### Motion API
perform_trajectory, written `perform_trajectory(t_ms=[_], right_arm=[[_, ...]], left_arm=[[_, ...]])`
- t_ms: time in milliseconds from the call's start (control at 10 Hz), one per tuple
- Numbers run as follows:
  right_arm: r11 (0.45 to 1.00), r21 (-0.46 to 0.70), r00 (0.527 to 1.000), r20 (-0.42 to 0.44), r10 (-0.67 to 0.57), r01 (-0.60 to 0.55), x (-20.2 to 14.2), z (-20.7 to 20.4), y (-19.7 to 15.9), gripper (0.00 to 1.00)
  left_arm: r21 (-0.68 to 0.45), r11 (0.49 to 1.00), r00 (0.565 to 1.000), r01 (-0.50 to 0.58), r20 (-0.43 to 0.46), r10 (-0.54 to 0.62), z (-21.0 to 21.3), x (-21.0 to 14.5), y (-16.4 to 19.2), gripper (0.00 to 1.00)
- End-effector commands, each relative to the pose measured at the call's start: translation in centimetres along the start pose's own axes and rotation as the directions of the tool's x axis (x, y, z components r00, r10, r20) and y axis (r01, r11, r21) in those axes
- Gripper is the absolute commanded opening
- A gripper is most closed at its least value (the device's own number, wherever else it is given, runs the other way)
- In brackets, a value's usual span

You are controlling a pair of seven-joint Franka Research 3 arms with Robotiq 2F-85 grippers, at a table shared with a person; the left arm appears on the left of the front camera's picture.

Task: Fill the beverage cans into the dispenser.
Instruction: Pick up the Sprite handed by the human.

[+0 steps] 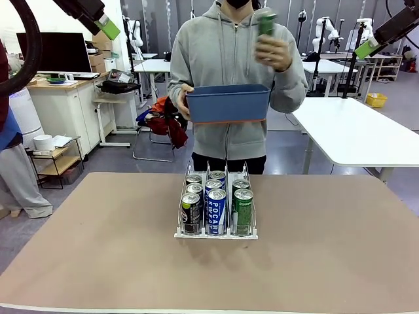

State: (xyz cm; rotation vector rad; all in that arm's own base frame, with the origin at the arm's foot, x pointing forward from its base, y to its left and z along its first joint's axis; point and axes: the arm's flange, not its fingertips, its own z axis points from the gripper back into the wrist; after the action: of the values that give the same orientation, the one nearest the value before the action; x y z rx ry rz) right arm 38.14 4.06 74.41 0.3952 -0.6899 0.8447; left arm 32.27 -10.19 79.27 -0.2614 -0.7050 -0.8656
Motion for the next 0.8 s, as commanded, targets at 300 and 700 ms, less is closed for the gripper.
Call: perform_trajectory(t_ms=[300, 700], right_arm=[[1.000, 0.001, 1.000, -0.004, 0.000, 0.000, 0.00, -0.18, 0.11, 1.00], [1.000, 0.001, 1.000, -0.004, 0.000, 0.000, 0.00, -0.18, 0.11, 1.00]], left_arm=[[0.013, 1.000, 1.000, -0.007, 0.004, 0.007, -0.11, 0.00, 0.08, 1.00], [0.013, 1.000, 1.000, -0.007, 0.004, 0.007, -0.11, 0.00, 0.08, 1.00]])
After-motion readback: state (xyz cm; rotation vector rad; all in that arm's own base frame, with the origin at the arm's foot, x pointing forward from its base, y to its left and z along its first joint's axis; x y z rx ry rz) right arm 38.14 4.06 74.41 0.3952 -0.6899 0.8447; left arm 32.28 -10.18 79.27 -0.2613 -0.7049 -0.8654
